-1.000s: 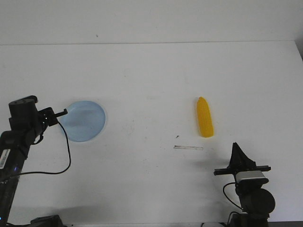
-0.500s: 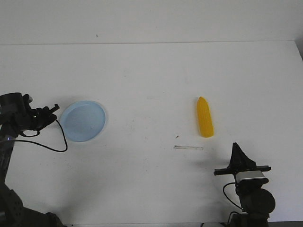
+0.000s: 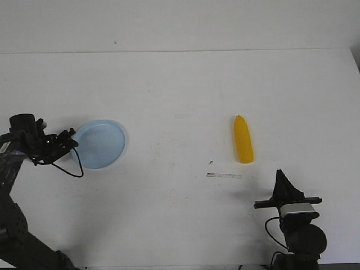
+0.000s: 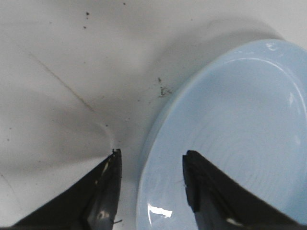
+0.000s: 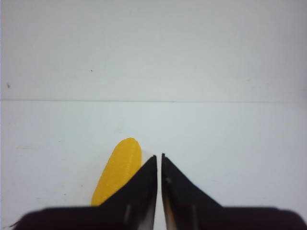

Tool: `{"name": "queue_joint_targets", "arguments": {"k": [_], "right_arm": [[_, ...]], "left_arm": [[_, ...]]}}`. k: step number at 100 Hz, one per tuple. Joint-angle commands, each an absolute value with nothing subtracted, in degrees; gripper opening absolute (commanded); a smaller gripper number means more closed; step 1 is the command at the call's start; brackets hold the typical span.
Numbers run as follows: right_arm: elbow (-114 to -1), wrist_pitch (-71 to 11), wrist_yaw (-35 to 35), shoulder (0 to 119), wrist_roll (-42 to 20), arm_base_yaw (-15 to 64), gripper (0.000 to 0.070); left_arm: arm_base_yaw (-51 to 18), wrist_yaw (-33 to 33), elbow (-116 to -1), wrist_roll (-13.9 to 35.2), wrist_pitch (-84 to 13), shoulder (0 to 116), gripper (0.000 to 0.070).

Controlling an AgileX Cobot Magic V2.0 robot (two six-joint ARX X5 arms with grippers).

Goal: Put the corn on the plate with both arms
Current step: 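Lower the left gripper to the rim of the light blue plate, then push the light blue plate with the left gripper toward the table center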

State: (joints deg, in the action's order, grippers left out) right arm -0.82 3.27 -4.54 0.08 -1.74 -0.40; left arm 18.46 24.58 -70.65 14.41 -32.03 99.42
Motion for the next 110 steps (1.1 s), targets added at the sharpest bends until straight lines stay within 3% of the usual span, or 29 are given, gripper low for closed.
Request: {"name": "queue_joint_targets", "arguments": {"k": [1, 92, 97, 107, 110], "right_arm": [[-0.7, 3.9, -4.5, 0.1, -2.0, -0.4, 0.0015], [-0.7, 3.9, -4.5, 0.1, -2.0, -0.4, 0.0015], [-0.7, 3.9, -4.5, 0.1, -2.0, -0.4, 0.0015], [-0.7, 3.9, -4.5, 0.1, -2.0, -0.4, 0.0015], [-0.7, 3.9, -4.5, 0.1, -2.0, -0.4, 0.0015]], "left_arm": [[18.5, 25.3, -71.7, 14.2, -32.1, 100.4, 0.0255], [16.5, 25.3, -71.7, 14.0, -32.3, 102.2, 0.0237], [16.4, 25.3, -71.7, 13.9, -32.5, 102.4, 0.0197], [16.3, 25.3, -71.7, 12.8, -33.2, 102.5, 0.0009], [16.2, 25.3, -71.7, 12.7, -33.3, 102.5, 0.0]]}}
